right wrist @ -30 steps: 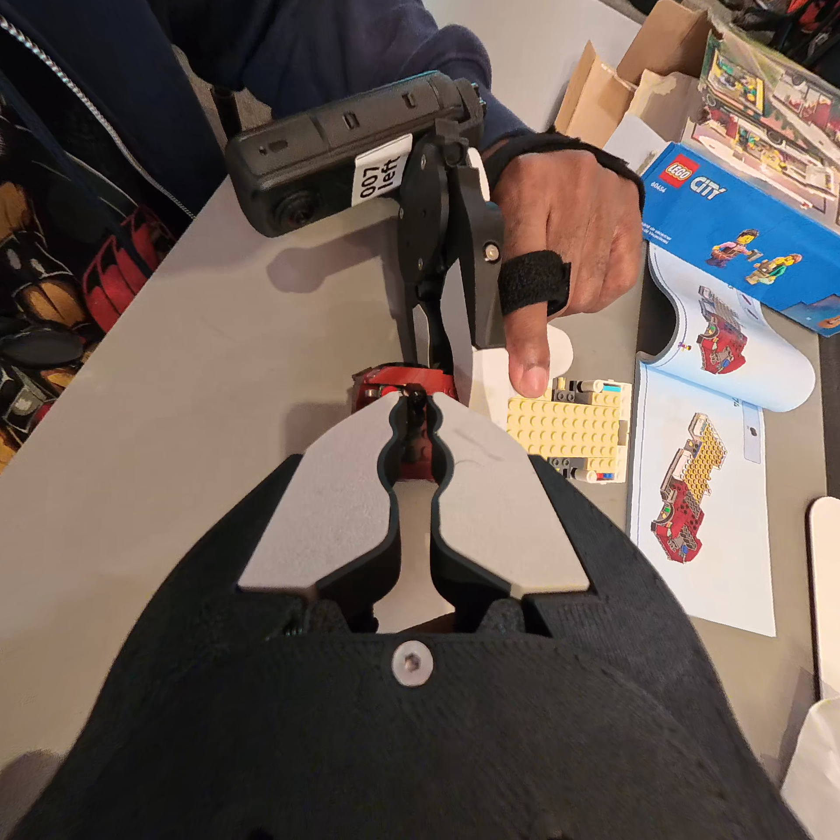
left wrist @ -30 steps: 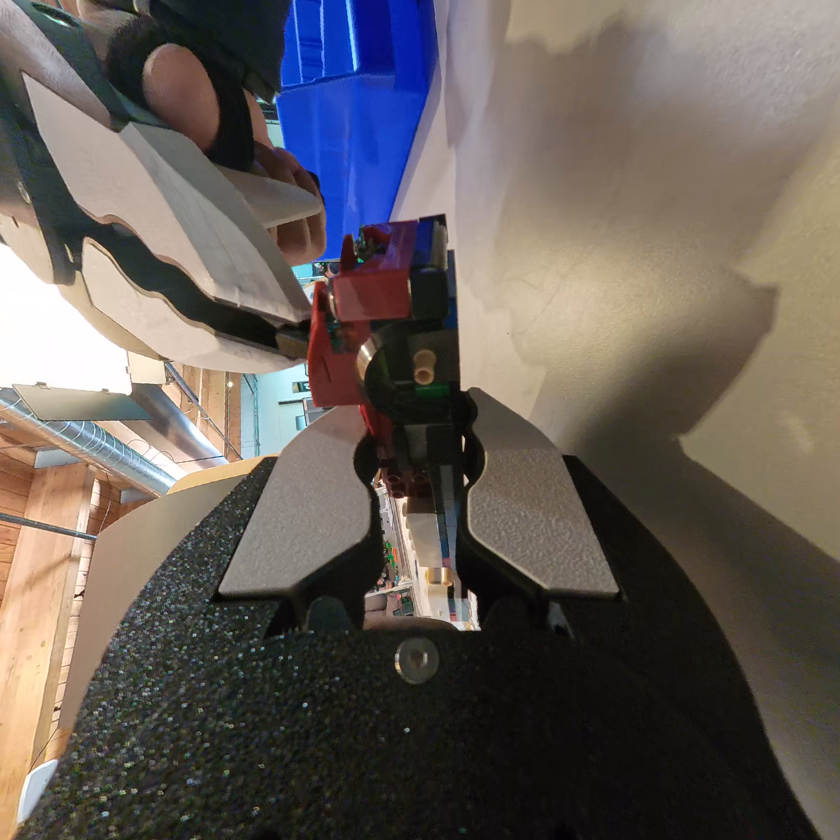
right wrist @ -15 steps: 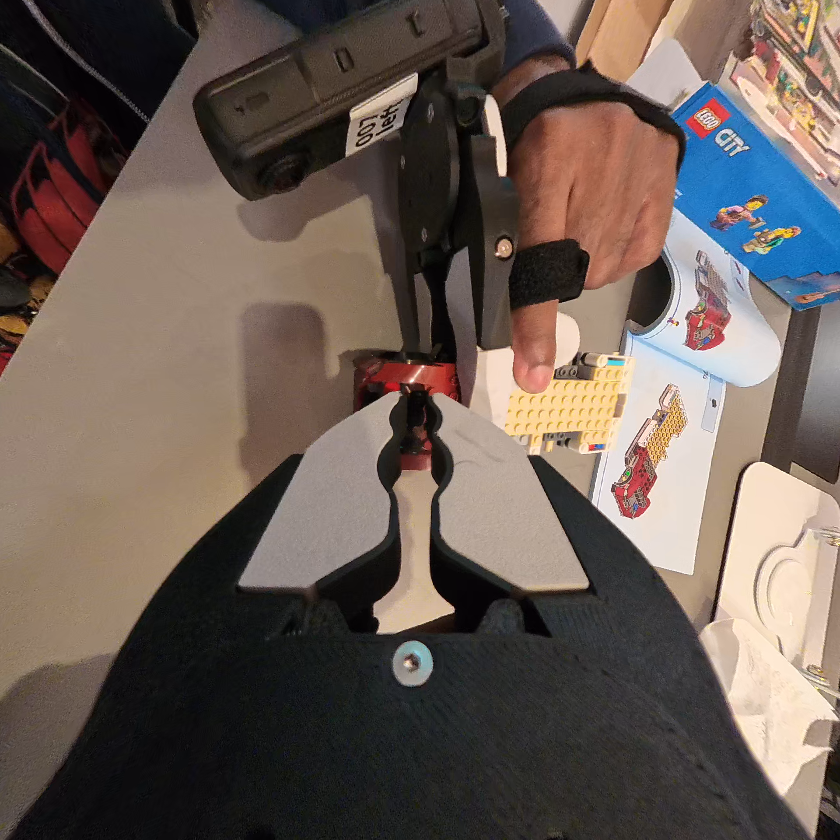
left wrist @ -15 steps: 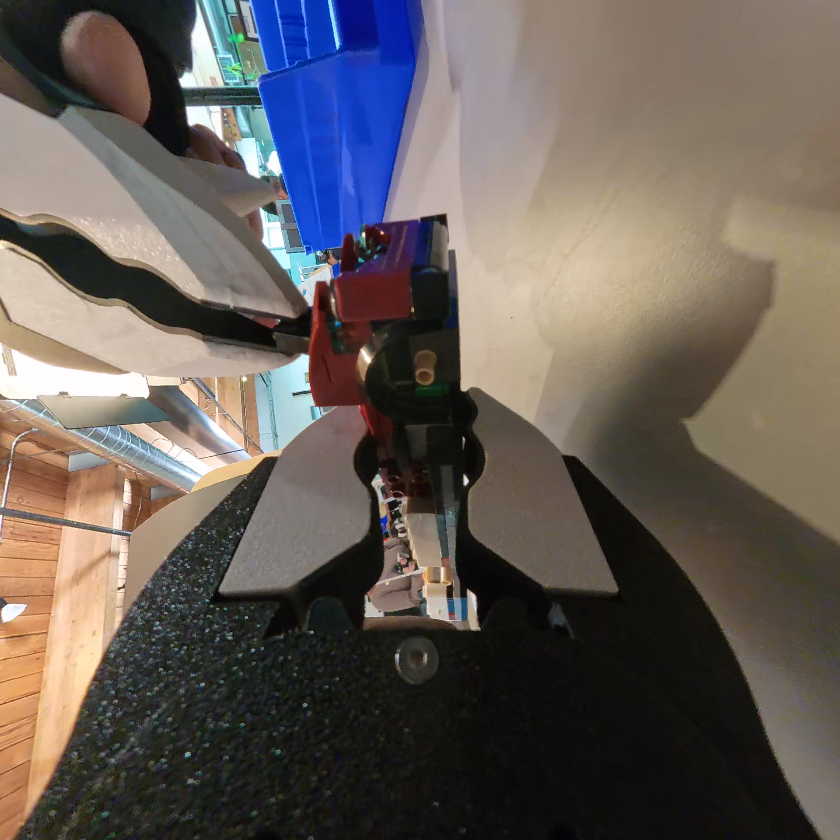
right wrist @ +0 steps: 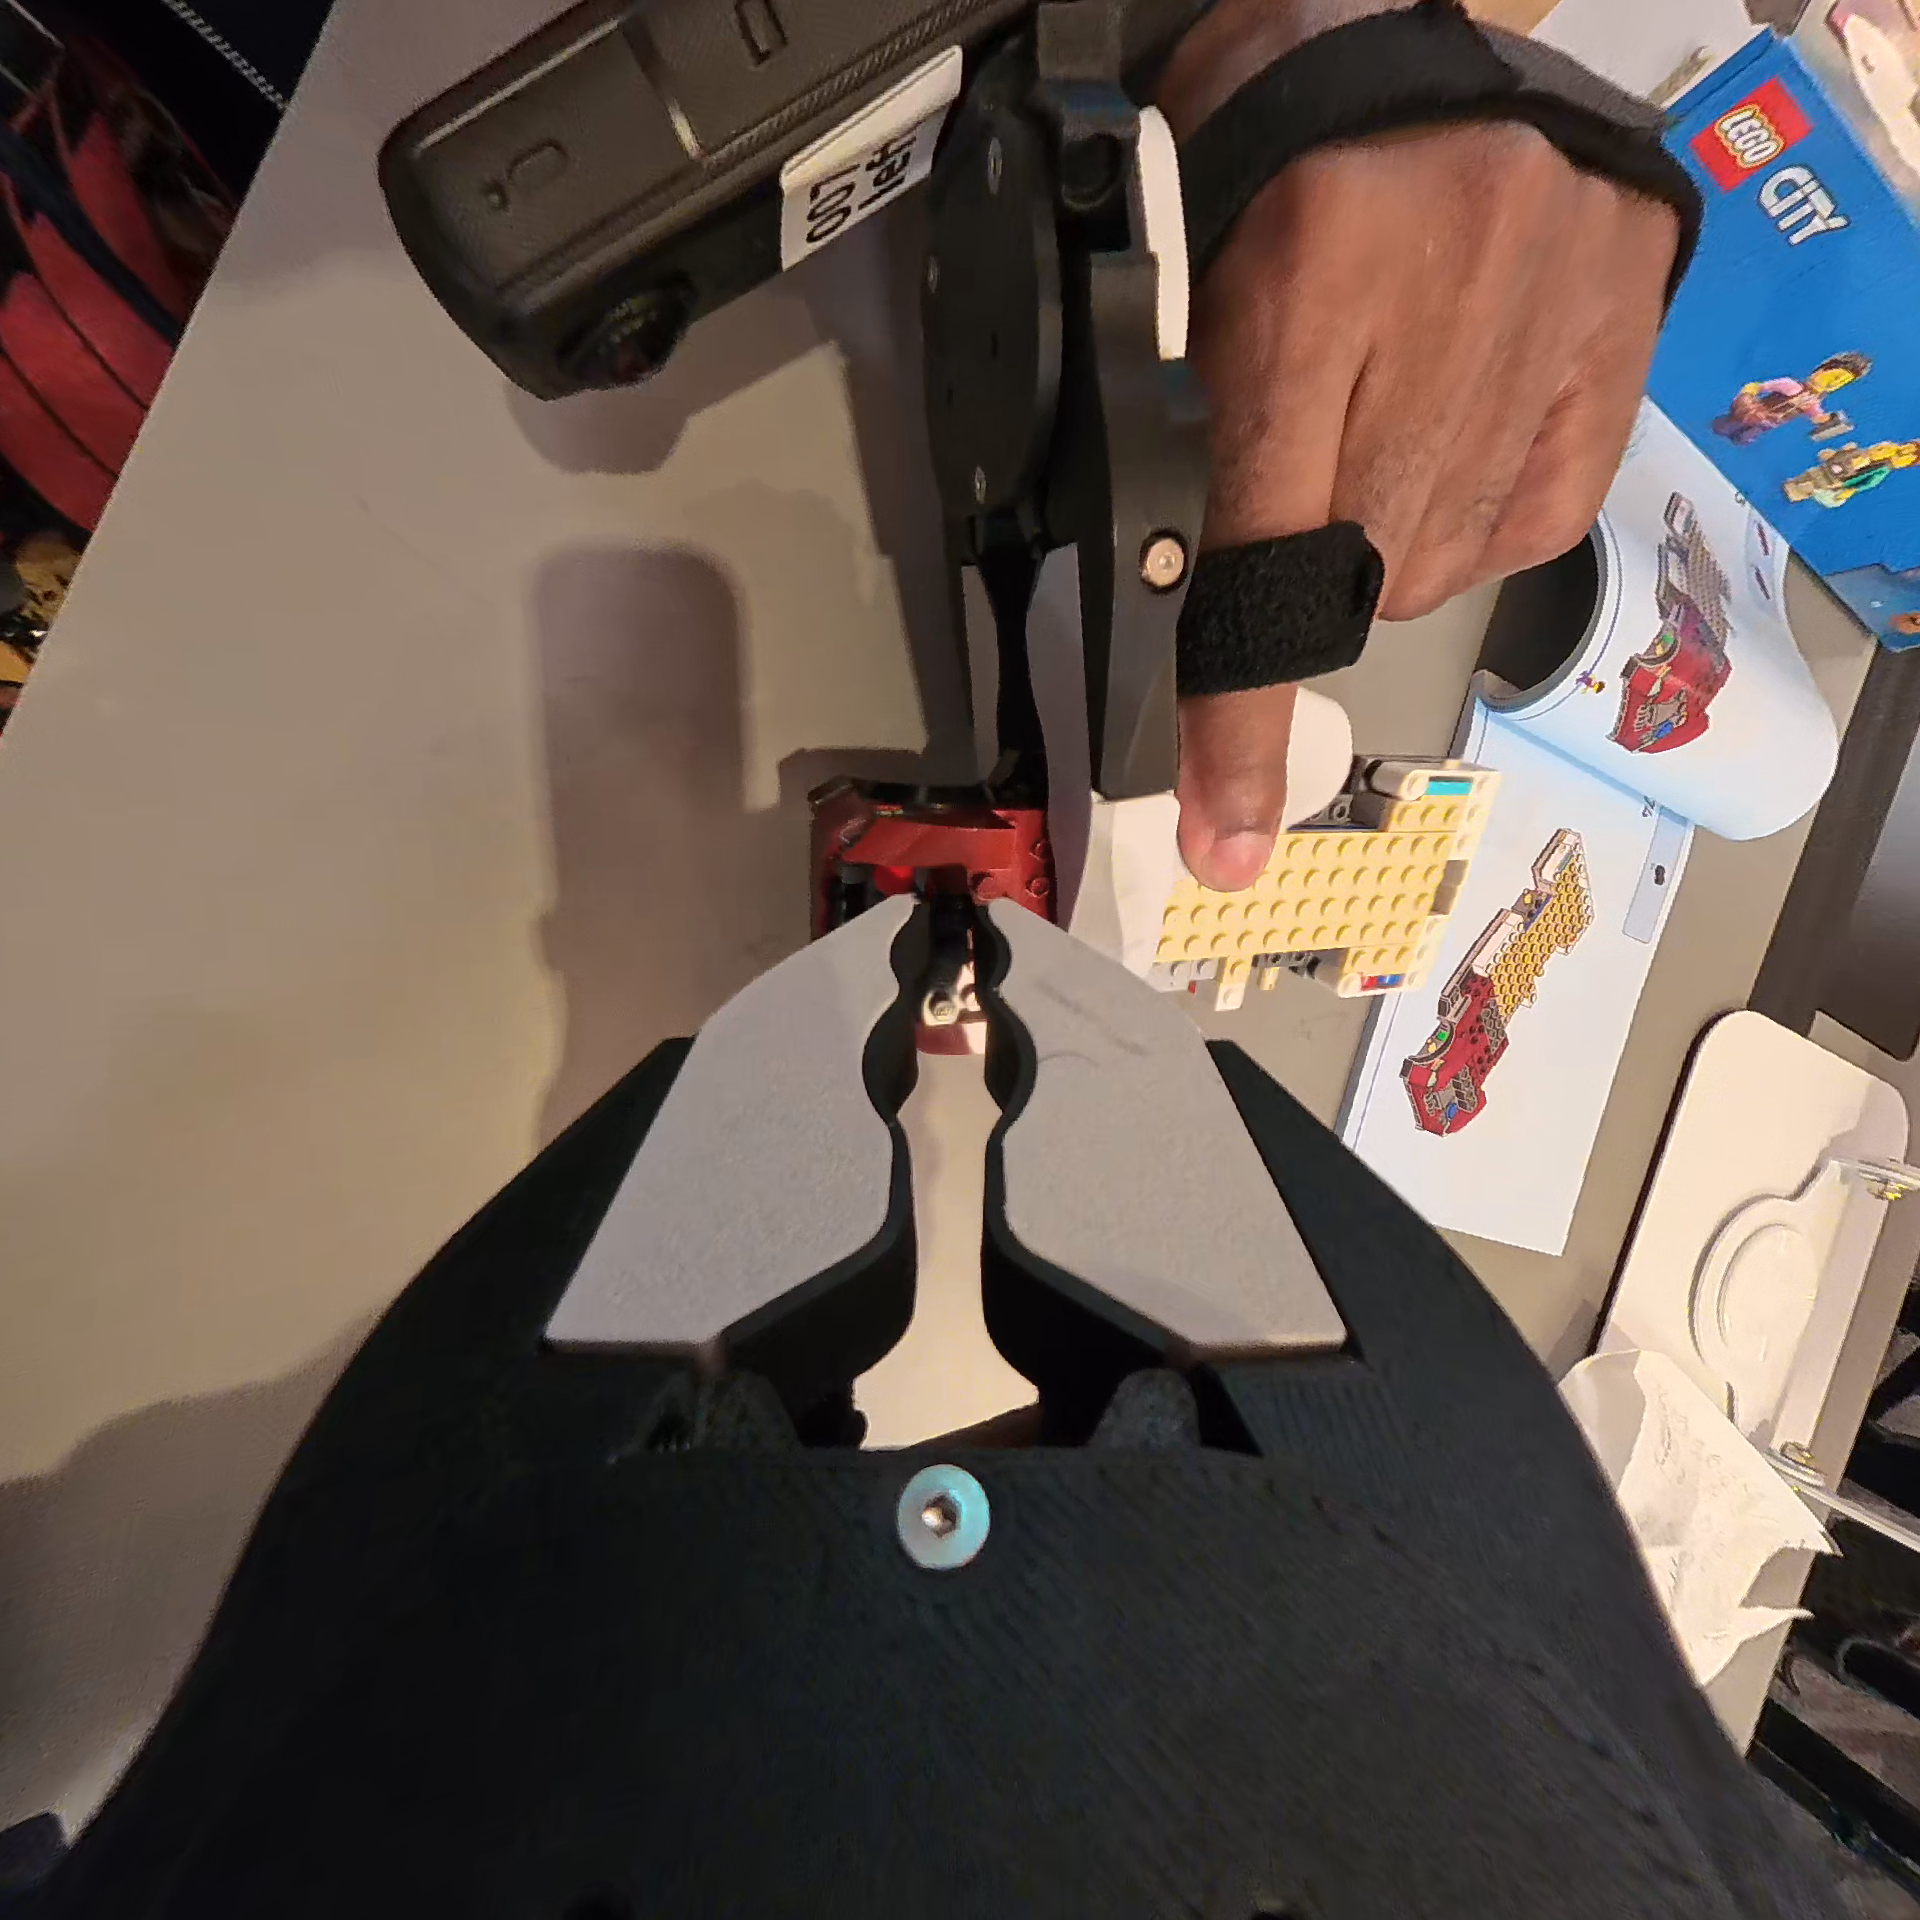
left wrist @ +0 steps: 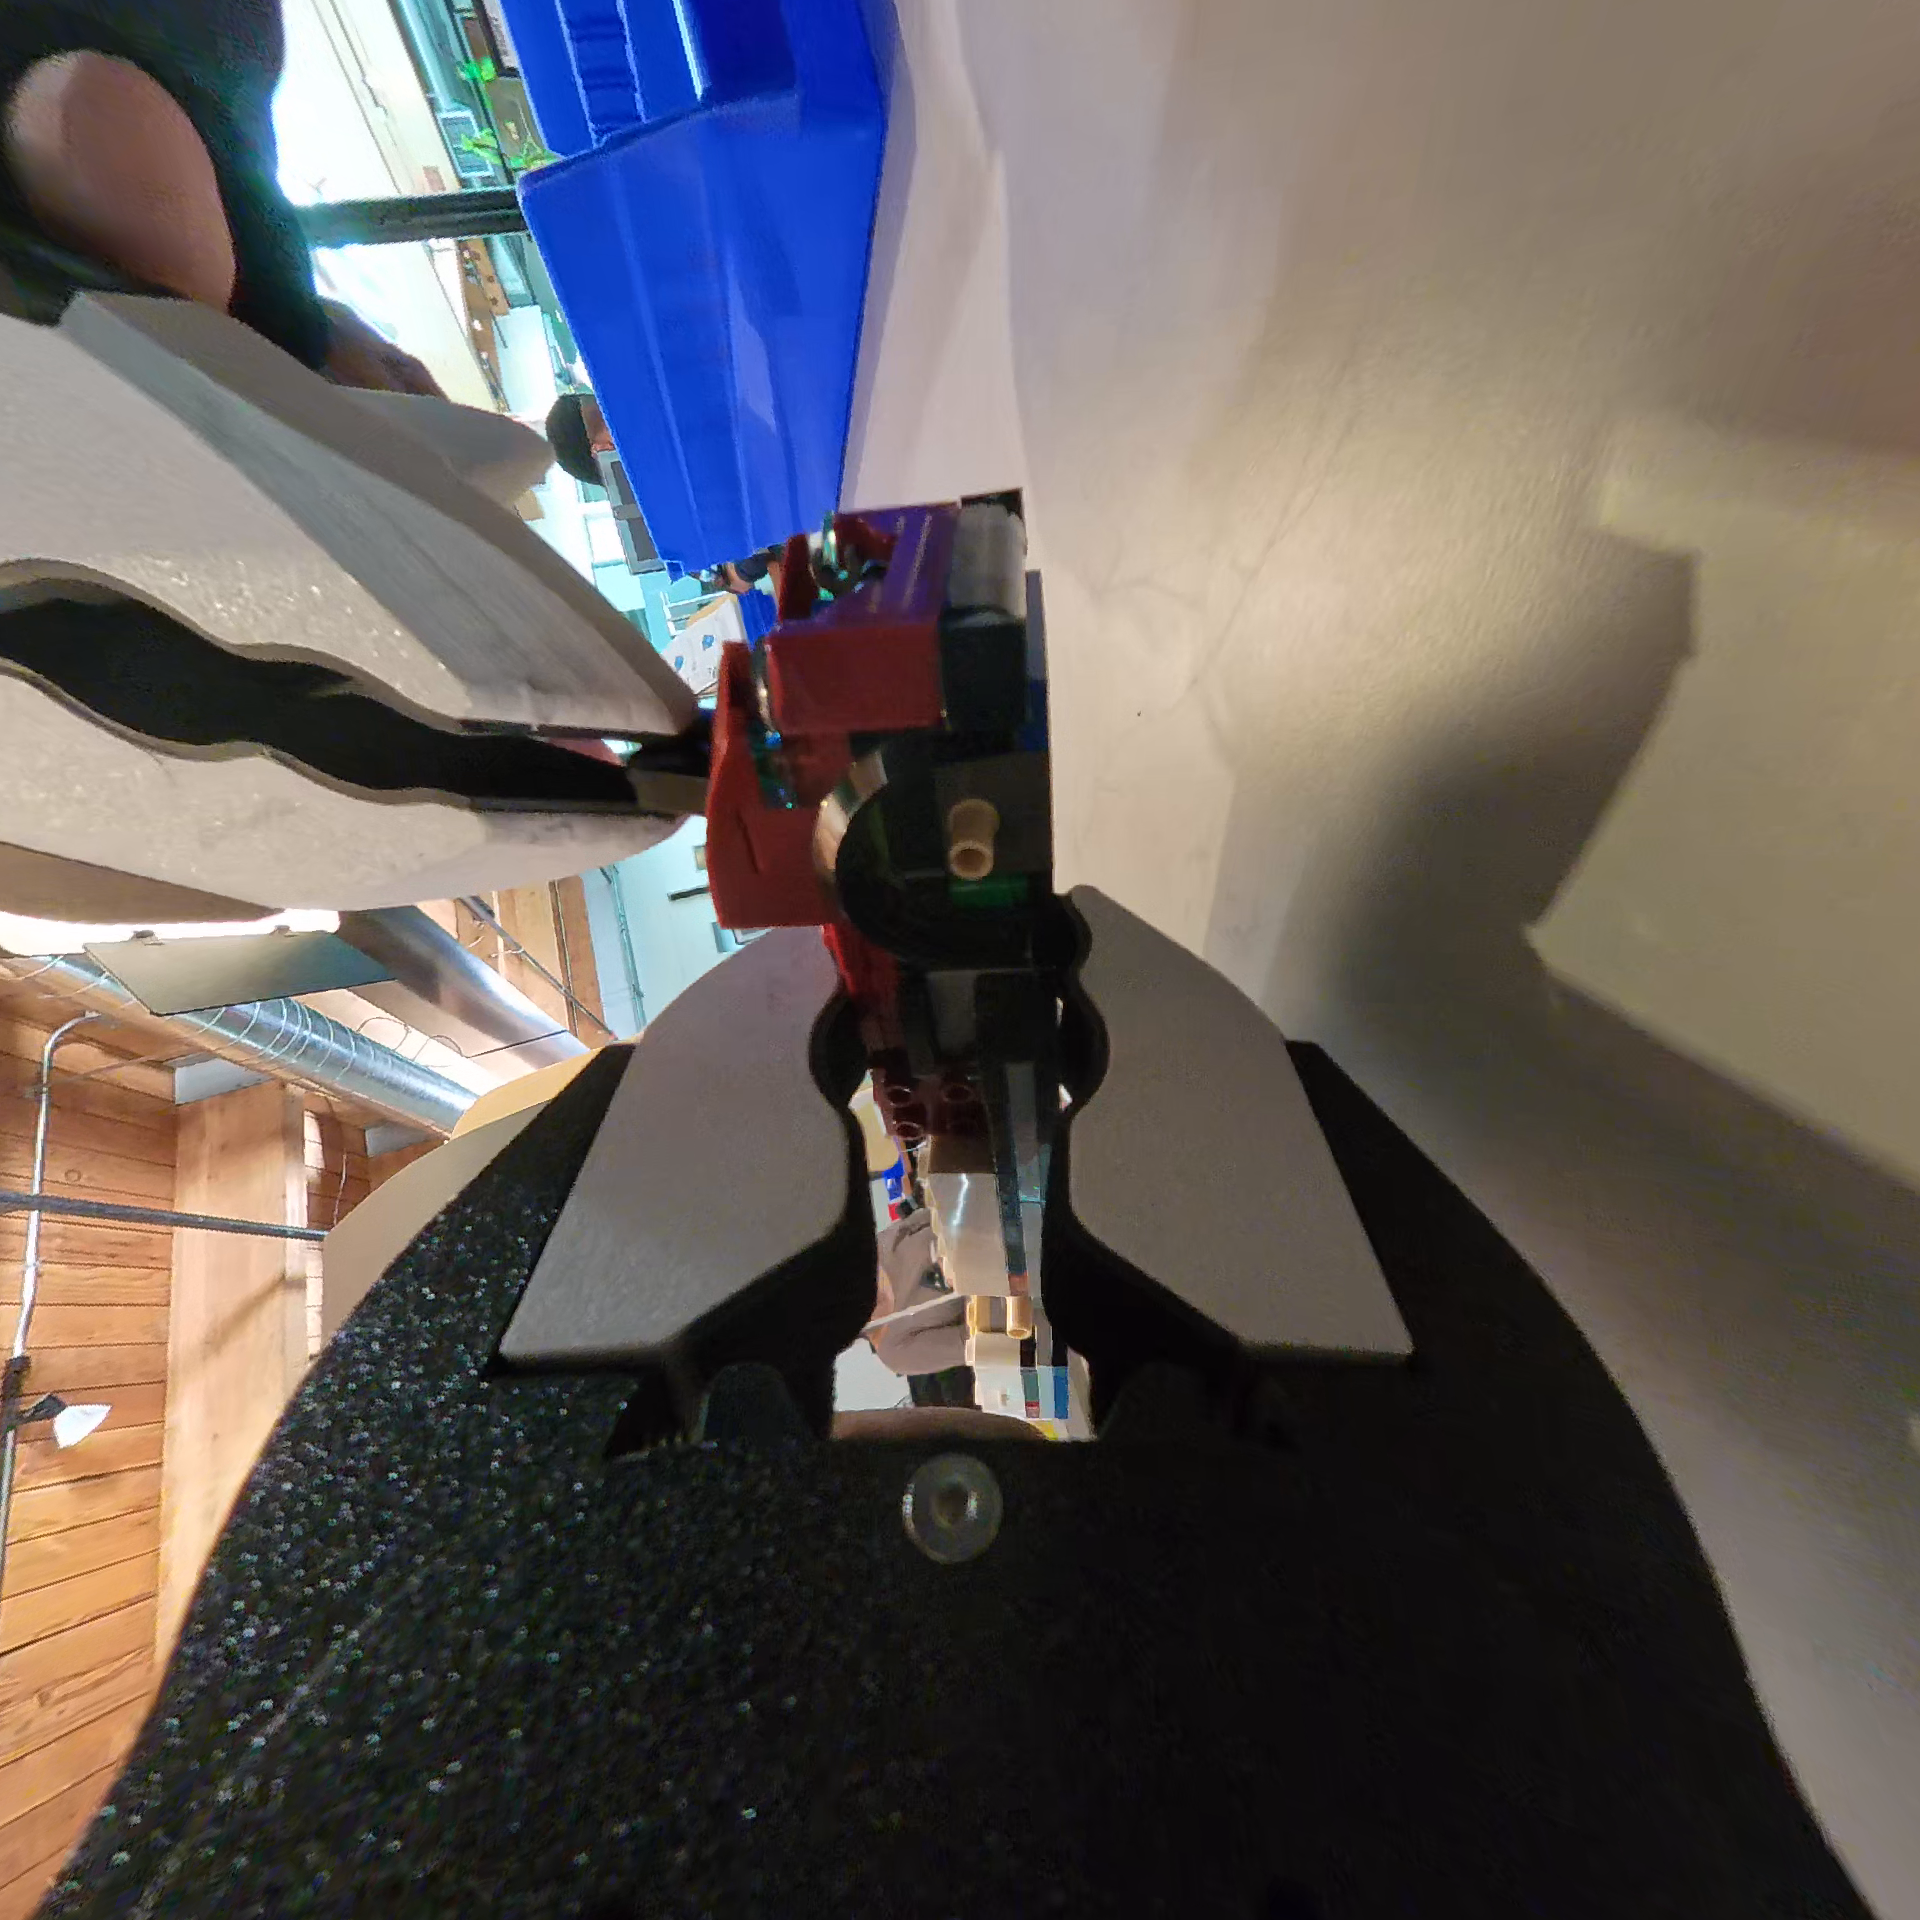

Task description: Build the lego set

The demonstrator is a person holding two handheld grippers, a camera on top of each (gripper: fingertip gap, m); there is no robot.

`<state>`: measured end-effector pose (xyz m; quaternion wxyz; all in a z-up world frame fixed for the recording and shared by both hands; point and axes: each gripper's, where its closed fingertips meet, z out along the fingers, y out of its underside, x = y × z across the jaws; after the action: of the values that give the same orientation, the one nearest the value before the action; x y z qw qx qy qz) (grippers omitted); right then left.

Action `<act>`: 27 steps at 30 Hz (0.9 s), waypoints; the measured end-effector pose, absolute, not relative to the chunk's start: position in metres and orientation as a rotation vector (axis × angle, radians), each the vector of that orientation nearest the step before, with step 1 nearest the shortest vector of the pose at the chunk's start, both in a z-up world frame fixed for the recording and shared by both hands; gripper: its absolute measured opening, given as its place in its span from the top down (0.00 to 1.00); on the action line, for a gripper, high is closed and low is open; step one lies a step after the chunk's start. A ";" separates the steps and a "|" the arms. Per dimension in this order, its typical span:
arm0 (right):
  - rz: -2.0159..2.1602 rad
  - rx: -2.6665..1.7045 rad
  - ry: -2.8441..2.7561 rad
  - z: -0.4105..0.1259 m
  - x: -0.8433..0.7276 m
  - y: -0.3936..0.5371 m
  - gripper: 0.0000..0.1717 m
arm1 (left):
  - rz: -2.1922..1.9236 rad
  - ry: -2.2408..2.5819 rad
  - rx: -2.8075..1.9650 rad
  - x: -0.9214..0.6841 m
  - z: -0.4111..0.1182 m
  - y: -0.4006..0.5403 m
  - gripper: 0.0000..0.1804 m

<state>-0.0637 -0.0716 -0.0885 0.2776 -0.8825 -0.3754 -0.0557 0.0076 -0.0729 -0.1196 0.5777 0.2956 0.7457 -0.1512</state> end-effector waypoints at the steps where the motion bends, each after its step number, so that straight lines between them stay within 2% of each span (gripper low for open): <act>1: -0.154 -2.377 -1.014 -0.089 -0.064 -0.072 0.96 | -0.343 1.743 0.694 0.008 -0.120 -0.072 0.81; 14: -0.267 -2.478 -1.049 -0.100 -0.059 -0.073 0.96 | -0.229 1.761 0.737 0.008 -0.127 -0.068 0.82; 27: -0.165 -2.380 -0.967 -0.094 -0.057 -0.069 0.95 | -0.317 1.783 0.668 0.001 -0.123 -0.065 0.82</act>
<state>-0.0567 -0.0692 -0.0938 0.2797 -0.8876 -0.3607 -0.0616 0.0012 -0.0645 -0.1232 0.5692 0.2843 0.7595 -0.1350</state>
